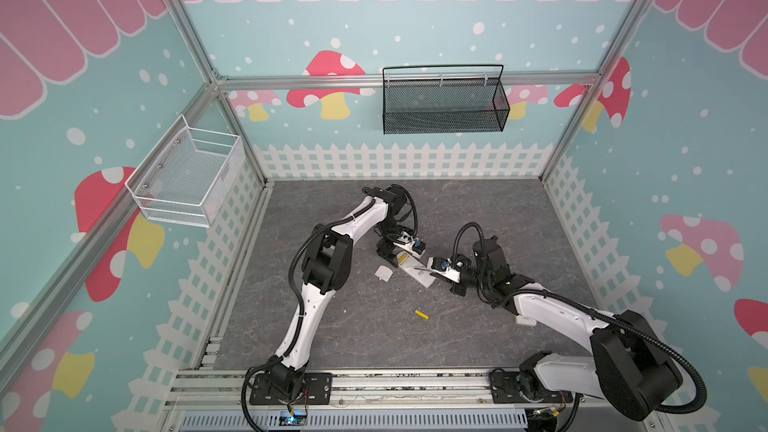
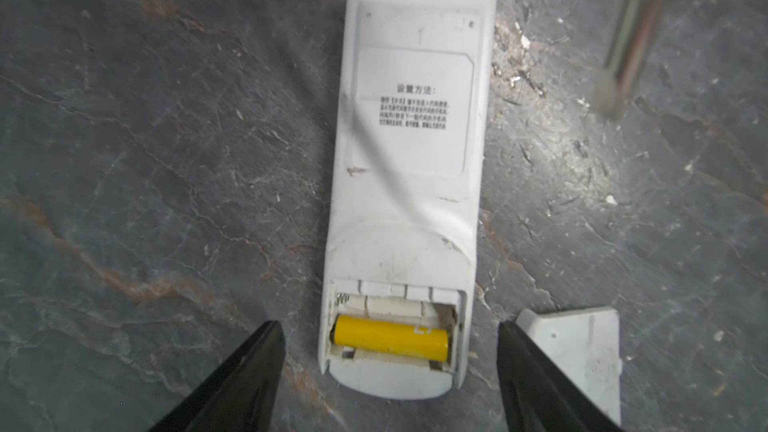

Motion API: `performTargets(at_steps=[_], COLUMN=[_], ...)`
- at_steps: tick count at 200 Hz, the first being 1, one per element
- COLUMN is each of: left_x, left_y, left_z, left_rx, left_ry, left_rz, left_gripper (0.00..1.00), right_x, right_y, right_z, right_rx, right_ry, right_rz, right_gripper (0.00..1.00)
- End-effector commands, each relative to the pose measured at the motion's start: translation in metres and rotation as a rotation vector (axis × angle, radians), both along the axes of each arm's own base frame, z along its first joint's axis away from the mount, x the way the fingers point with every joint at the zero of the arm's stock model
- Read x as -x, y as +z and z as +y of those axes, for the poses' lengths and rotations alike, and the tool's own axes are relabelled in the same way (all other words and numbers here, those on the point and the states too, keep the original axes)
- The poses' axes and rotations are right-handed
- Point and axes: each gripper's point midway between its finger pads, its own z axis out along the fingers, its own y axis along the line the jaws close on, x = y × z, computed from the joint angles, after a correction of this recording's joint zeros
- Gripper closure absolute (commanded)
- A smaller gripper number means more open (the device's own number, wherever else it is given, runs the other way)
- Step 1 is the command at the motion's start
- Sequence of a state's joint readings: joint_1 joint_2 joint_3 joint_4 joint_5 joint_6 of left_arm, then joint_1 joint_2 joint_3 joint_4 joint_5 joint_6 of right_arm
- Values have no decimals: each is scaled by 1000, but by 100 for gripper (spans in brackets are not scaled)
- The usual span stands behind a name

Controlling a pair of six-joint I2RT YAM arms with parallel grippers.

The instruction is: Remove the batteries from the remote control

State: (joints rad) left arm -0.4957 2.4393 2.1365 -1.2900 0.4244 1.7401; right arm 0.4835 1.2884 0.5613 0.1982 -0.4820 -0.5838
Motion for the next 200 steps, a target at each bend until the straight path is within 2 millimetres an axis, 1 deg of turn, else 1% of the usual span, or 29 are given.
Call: performTargets(at_steps=[1,31,49,67,75,101,119,134,163,200], left_x=[2,1,3,5,6,10,12,15,20,21], left_y=[-7,-11,-16,-18,-20,-27,-29,-31,-28,-30], left_z=[3,3,3,0,-1,2,5,6,7,10], left_rx=[-23,-30,-35,-38,-46,-51,-50,-46,-30,-29], left_ry=[-80,-85,-95,-96,-95,-89,-87,-83,-79,-67], left_rz=[-14,-18,-11,-7,-7,-11,-23,-27,-17,-15], left_gripper=[20,21,27,37,39,40,40,47,55,54], right_x=[-9,-18,-23,-28,-29,-35,-39,-41,-38,-41], right_y=[1,-9,-18,-21,-22,-27,-26,-30,-36,-50], right_z=[5,11,12,12,13,18,22,21,27,34], right_rx=[-5,35,75,89,92,102,98,114,155,263], right_ry=[31,43,49,43,44,53,52,58,102,137], right_rz=[-99,-142,-181,-210,-222,-220,-217,-224,-263,-353], right_gripper=[100,100,100,100,100,100,100,100,100,100])
